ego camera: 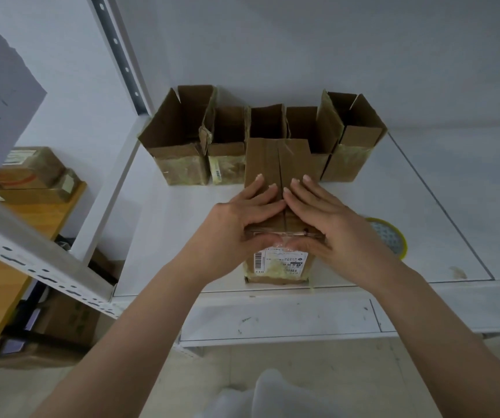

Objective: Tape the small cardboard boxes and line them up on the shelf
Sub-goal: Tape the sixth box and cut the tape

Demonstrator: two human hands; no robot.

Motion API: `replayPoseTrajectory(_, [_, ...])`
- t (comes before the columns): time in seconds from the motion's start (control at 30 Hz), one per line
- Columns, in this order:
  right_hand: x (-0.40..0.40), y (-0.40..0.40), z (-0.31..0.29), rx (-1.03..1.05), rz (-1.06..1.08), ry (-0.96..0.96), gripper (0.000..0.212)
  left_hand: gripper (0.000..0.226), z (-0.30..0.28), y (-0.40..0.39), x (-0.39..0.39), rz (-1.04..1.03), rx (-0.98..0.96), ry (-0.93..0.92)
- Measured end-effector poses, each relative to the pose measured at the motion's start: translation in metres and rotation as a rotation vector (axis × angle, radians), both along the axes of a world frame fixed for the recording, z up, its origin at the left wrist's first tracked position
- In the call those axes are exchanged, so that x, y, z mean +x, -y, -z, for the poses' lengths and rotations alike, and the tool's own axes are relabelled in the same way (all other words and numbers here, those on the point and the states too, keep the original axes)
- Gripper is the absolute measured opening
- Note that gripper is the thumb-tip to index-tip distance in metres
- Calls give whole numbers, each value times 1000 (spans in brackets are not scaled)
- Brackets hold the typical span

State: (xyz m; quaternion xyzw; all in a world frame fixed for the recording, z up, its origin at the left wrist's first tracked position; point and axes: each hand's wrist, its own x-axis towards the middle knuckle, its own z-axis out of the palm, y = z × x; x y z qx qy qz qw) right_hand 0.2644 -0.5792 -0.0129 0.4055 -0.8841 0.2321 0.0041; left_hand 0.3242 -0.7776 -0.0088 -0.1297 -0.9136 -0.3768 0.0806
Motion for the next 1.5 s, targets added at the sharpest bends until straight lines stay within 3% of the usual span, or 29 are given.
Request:
replayPoseTrajectory(0.2, [6, 4, 2, -69, 44, 34, 74, 64, 2, 6, 1, 74, -35, 8])
replayPoseTrajectory(0.33, [4, 3, 0, -101, 57, 66, 70, 54, 11, 16, 5, 45, 322, 3])
replayPoseTrajectory(0.4, [5, 3, 1, -103, 60, 73, 70, 49, 25, 17, 4, -75, 369, -58])
replayPoseTrajectory(0.57, [5, 4, 1, -111, 64, 85, 70, 78, 57, -5, -1, -74, 501, -134])
replayPoseTrajectory(0.7, [6, 3, 2, -122, 63, 80, 70, 86, 63, -20, -6, -90, 620, -176])
replayPoseTrajectory(0.87, [6, 3, 3, -114, 68, 75, 70, 87, 68, -21, -8, -65, 596, -257])
replayPoseTrajectory(1.07, [10, 2, 6, -176, 84, 104, 72, 71, 74, -16, -11, -102, 451, -269])
replayPoseTrajectory(1.17, [19, -5, 14, -296, 254, 124, 85, 68, 77, -13, -10, -128, 403, -297])
replayPoseTrajectory(1.3, [27, -21, 25, -216, 559, -114, 63, 67, 76, -14, -10, -127, 392, -294])
replayPoseTrajectory(1.5, [30, -22, 33, -282, 477, -250, 53, 66, 76, -21, -12, -80, 435, -245])
